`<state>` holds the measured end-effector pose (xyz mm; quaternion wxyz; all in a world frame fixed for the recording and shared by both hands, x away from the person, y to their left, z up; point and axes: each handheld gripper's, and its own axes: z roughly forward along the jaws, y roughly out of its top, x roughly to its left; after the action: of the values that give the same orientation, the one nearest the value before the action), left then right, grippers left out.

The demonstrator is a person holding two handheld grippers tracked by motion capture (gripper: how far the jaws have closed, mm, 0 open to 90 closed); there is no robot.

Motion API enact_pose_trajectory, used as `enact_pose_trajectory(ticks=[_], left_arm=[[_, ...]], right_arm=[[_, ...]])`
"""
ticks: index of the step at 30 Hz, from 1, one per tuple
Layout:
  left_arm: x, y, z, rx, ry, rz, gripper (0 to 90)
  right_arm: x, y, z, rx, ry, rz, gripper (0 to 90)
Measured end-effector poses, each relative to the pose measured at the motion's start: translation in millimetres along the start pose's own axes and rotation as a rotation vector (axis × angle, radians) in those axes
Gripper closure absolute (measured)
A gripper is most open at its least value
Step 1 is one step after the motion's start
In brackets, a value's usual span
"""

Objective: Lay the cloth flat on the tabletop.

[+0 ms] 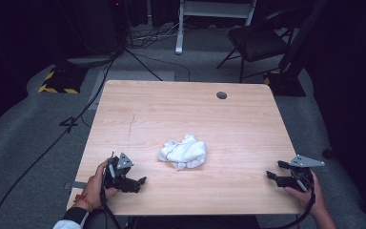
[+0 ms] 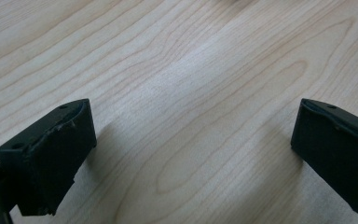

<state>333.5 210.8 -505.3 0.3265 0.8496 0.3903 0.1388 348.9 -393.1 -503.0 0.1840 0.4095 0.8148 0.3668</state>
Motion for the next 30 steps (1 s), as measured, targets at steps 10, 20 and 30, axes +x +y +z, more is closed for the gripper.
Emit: enact_pose_trajectory(ticks=[10, 20, 30], left_arm=[[5.8, 9.0, 7.3, 0.006, -0.047, 0.054, 0.0], [-3.2, 22.4, 19.2, 0.006, -0.093, 0.112, 0.3], [-11.1, 50.6, 43.8, 0.008, -0.137, 0.164, 0.3]], right_arm=[[5.1, 19.0, 2.1, 0.0, 0.029, -0.026, 33.4], [50.9, 101.7, 29.3, -0.069, 0.159, -0.174, 38.8], [119.0, 155.7, 85.3, -0.087, 0.28, -0.3, 41.5]])
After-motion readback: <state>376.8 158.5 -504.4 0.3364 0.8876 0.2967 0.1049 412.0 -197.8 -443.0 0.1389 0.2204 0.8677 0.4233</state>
